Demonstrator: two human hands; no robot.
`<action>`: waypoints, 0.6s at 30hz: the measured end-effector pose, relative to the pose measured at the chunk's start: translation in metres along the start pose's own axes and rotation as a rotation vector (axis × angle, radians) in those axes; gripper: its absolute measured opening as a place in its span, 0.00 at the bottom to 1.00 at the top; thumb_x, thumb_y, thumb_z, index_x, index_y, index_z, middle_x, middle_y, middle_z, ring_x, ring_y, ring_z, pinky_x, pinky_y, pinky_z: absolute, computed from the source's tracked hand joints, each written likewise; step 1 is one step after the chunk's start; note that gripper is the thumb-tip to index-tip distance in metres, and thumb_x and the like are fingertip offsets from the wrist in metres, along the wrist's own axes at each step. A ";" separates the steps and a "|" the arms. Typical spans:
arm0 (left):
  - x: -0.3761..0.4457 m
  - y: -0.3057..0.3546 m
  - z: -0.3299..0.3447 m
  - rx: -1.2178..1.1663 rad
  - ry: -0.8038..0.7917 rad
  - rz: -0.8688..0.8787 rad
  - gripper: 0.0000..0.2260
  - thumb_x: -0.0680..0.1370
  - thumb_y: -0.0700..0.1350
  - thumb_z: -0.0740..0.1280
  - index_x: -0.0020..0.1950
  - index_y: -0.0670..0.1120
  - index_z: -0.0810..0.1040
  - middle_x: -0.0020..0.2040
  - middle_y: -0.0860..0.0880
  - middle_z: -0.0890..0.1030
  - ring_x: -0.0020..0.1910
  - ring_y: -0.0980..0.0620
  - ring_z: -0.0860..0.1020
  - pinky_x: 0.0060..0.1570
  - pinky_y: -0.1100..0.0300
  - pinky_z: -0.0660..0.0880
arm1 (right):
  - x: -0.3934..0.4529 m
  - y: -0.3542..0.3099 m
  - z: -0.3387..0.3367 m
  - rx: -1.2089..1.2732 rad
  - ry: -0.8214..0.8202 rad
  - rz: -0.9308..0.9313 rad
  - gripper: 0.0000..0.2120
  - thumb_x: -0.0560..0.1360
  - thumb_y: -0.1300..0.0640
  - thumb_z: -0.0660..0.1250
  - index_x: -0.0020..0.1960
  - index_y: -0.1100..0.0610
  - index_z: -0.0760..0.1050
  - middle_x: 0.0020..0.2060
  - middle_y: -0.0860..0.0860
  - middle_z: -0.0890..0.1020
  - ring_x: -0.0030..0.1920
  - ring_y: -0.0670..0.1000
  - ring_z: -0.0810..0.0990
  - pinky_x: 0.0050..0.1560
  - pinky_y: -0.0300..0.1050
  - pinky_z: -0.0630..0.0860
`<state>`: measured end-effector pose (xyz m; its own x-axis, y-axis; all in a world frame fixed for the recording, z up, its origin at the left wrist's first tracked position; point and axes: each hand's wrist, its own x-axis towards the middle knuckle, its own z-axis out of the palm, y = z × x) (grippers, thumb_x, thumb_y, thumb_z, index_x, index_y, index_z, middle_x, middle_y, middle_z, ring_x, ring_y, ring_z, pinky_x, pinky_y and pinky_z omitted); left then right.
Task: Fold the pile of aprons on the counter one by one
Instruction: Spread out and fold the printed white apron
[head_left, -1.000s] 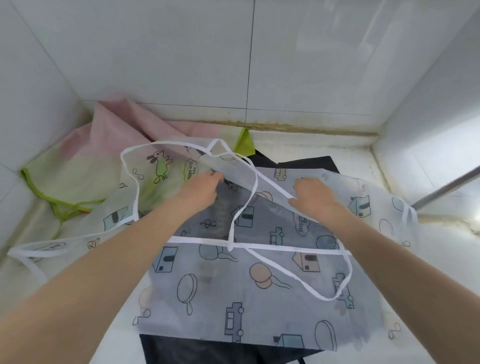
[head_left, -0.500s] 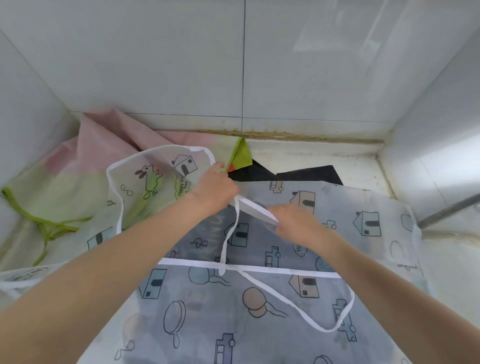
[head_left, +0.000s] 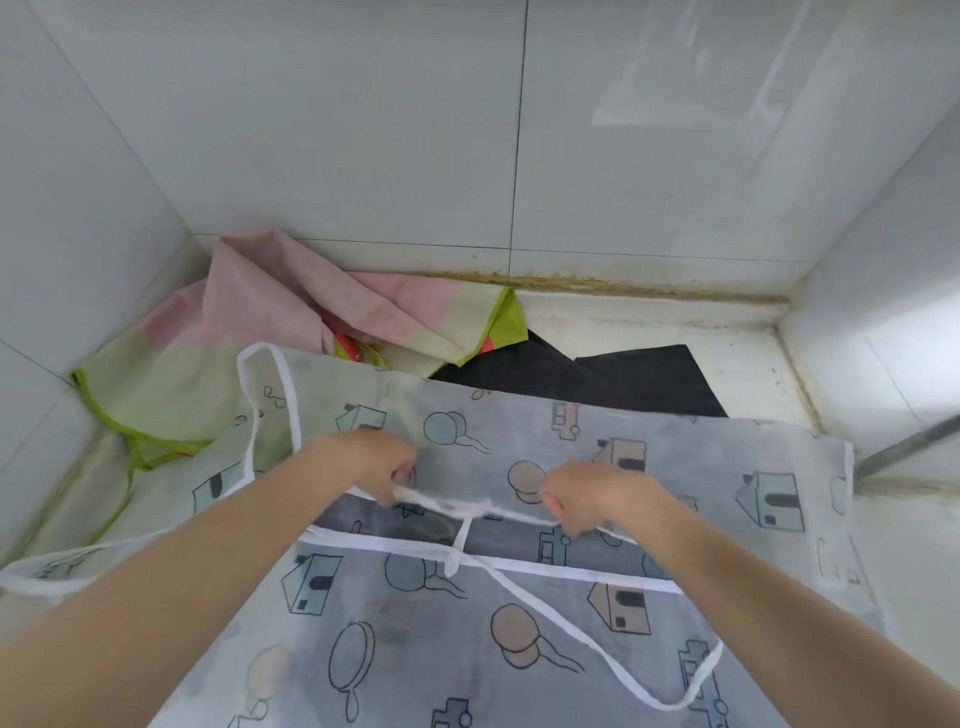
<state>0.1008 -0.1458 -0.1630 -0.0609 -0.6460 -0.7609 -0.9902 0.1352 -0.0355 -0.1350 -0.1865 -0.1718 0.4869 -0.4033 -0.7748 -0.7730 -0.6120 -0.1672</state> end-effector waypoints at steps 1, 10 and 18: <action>-0.002 -0.004 -0.002 -0.137 -0.079 0.027 0.16 0.75 0.49 0.69 0.60 0.47 0.72 0.53 0.50 0.75 0.51 0.49 0.75 0.52 0.56 0.72 | 0.001 0.001 0.004 0.008 -0.036 -0.002 0.05 0.74 0.65 0.61 0.49 0.59 0.73 0.44 0.54 0.73 0.42 0.53 0.70 0.33 0.41 0.64; 0.032 -0.004 -0.035 -0.306 0.639 0.021 0.18 0.78 0.35 0.59 0.68 0.43 0.68 0.67 0.46 0.68 0.57 0.45 0.74 0.53 0.52 0.72 | 0.007 0.055 -0.044 0.394 0.586 0.097 0.11 0.76 0.63 0.58 0.54 0.59 0.77 0.54 0.55 0.78 0.54 0.56 0.77 0.56 0.50 0.75; 0.072 0.030 -0.041 -0.012 0.376 -0.056 0.24 0.79 0.37 0.55 0.75 0.47 0.57 0.70 0.46 0.65 0.70 0.46 0.62 0.65 0.52 0.59 | 0.018 0.102 -0.035 0.243 0.297 0.275 0.15 0.76 0.58 0.63 0.62 0.54 0.68 0.58 0.53 0.73 0.56 0.55 0.73 0.57 0.50 0.68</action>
<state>0.0620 -0.2188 -0.1923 -0.0463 -0.8830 -0.4670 -0.9945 0.0847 -0.0614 -0.1909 -0.2802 -0.1820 0.3182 -0.7268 -0.6087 -0.9453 -0.2922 -0.1454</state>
